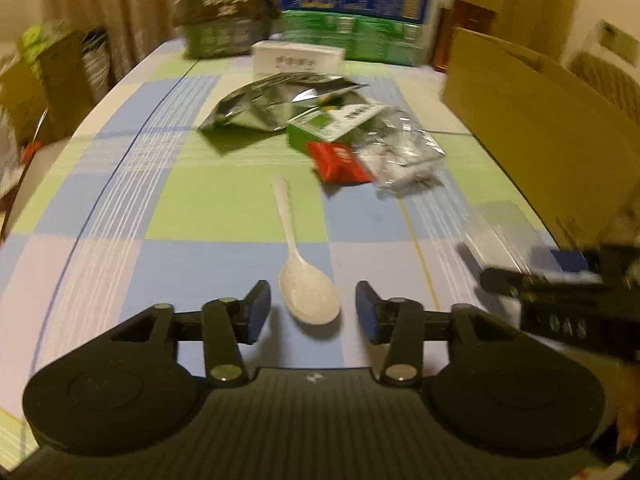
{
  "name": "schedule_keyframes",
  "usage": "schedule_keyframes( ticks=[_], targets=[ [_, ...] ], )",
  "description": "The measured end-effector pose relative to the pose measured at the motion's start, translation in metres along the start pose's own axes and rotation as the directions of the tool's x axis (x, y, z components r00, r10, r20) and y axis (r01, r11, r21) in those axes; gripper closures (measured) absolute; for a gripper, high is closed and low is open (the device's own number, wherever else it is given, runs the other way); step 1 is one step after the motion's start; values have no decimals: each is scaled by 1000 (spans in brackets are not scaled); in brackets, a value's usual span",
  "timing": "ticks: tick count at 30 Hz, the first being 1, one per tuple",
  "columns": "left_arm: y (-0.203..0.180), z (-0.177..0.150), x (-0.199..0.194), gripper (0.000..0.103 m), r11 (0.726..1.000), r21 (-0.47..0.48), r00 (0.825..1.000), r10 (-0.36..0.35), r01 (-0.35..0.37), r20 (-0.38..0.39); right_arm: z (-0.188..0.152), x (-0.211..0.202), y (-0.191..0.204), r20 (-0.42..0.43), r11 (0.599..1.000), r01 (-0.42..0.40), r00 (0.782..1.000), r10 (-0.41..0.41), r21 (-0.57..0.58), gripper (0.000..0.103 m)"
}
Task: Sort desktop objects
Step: 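Lift the white spoon with the left tool and hold the tray in the right tool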
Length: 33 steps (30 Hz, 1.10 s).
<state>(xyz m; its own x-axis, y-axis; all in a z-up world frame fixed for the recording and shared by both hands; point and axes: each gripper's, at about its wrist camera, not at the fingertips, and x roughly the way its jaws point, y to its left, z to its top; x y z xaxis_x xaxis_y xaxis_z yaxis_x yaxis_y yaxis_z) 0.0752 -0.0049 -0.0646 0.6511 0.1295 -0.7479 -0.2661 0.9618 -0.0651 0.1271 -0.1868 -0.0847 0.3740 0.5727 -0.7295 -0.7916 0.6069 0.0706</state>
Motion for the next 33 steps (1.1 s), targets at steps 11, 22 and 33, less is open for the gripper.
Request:
schedule_keyframes(
  ticks=[11,22,33],
  targets=[
    [1,0,17,64,997,-53,998,64,-64,1,1,6,0,7,1000,-5,1000,5,10,49],
    [-6,-3,21,76,994,-22,994,106,-106,10,2,7,1,11,1000,-7,1000,7,11,49],
    [-4,-5,17,75,993,-59,995,99,-99,7,2,8,1,10,1000,-6,1000,6,9,49]
  ],
)
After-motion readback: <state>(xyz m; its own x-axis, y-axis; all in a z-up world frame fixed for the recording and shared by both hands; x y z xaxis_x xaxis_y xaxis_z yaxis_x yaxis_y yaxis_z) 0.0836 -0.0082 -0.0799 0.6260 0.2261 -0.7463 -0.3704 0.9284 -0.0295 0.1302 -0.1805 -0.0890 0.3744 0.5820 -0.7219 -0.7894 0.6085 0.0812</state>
